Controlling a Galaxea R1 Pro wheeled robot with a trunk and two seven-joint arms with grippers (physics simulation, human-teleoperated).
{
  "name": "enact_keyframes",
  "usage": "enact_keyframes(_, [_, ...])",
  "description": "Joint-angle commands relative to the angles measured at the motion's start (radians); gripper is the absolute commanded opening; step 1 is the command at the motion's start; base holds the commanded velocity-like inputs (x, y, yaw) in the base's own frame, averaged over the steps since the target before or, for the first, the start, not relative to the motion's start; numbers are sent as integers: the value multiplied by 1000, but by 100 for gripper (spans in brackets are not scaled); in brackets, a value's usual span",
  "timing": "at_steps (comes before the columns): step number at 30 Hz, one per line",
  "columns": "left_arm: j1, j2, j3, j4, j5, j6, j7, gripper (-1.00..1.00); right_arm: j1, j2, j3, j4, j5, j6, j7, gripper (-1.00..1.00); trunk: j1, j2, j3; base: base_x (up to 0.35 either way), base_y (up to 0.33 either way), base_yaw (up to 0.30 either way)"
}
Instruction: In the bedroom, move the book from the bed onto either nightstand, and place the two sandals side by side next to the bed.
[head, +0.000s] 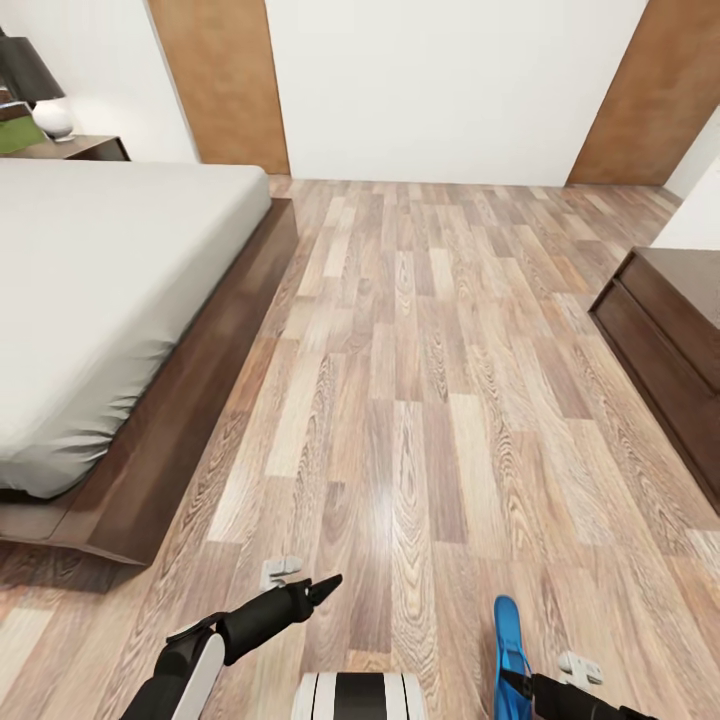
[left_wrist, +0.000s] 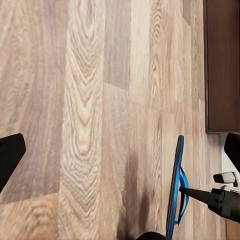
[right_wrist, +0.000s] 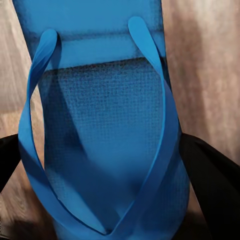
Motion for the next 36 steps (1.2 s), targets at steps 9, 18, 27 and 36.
enact_keyframes(9, [0,0,-3,0,8,8,0,100,-1,1,-4,0,8,-47,6,-100,-4,2,34,0,0,0])
enact_keyframes(18, [0,0,-4,0,8,7,0,100,-1,1,-4,0,8,-119,6,-100,-8,4,69,0,0,0])
enact_keyframes(27, [0,0,-5,0,8,8,1,100,-1,1,-4,0,8,-123,5,-100,-12,6,104,0,0,0])
enact_keyframes(36, [0,-1,-5,0,8,8,0,100,-1,1,-4,0,8,-123,6,-100,-16,8,139,0,0,0])
